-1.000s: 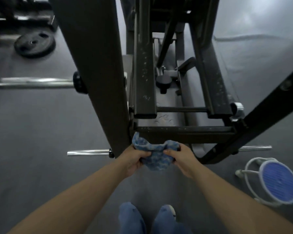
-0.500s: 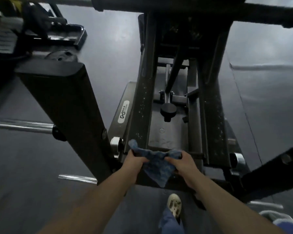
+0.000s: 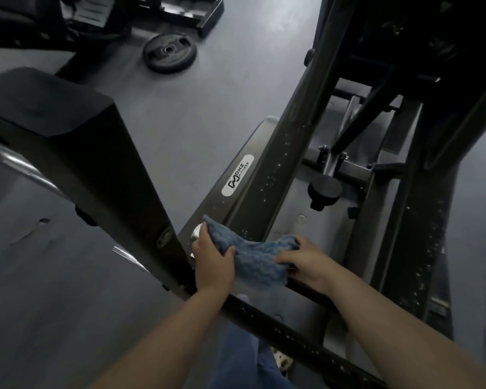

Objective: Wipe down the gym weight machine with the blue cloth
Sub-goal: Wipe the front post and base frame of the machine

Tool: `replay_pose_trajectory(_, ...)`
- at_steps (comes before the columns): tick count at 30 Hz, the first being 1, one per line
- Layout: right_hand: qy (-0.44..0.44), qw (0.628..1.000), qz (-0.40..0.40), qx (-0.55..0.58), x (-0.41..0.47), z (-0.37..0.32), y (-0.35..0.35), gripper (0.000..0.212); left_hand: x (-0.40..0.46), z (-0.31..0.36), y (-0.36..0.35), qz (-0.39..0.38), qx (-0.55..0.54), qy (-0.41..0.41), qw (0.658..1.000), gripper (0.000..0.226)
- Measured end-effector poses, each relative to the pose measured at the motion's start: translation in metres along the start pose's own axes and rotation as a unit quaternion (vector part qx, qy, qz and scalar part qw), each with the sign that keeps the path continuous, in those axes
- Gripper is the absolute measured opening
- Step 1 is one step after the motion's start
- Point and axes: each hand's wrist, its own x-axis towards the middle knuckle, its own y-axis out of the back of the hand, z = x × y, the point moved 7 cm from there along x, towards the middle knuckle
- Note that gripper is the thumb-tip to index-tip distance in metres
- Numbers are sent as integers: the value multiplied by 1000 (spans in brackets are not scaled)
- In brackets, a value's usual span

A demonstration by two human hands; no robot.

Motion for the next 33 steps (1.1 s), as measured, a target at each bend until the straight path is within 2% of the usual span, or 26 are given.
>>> replay_pose_trajectory(3,-14,998,35,-59,12,-9,4,49,6,6,-2,27,137,-10,990,87)
replay_pose_trajectory(6,-5,987,106,-117,24,-16,16,43,9,12,-20,2,263,-43,964,88)
replay_pose_trajectory(9,33,970,157,-185,30,-23,27,47,7,8,-45,-69,284,-44,955,83)
replay_pose_trajectory(12,99,953,153,-240,30,-34,26,46,6,1,-60,-106,317,-37,942,76)
replay_pose_trajectory(14,142,943,127,-274,25,-45,20,42,7,2,-62,-91,312,-58,944,68)
replay_pose_trajectory(17,198,935,106,-274,15,-53,16,43,23,20,-47,18,259,-142,955,49)
replay_pose_trajectory(18,209,935,103,-266,12,-55,16,43,32,24,-43,23,273,-155,949,47)
replay_pose_trajectory(19,214,936,102,-260,10,-57,16,42,41,24,-43,-10,314,-151,937,49)
replay_pose_trajectory(21,212,939,108,-248,8,-56,18,41,53,20,-47,-81,415,-155,893,48)
replay_pose_trajectory(23,211,939,107,-251,6,-55,17,40,55,23,-48,-105,477,-172,856,39)
replay_pose_trajectory(25,214,935,100,-265,5,-55,14,39,51,28,-52,-121,502,-187,836,32)
replay_pose_trajectory(27,214,934,98,-270,6,-53,15,39,51,31,-48,-118,479,-182,851,26)
replay_pose_trajectory(29,204,937,117,-257,6,-51,21,40,53,36,-37,-67,387,-161,905,16)
replay_pose_trajectory(32,155,947,171,-225,8,-45,34,69,49,42,-32,-21,190,-137,972,22)
replay_pose_trajectory(33,136,948,174,-230,11,-41,35,76,48,40,-36,-22,155,-131,979,29)
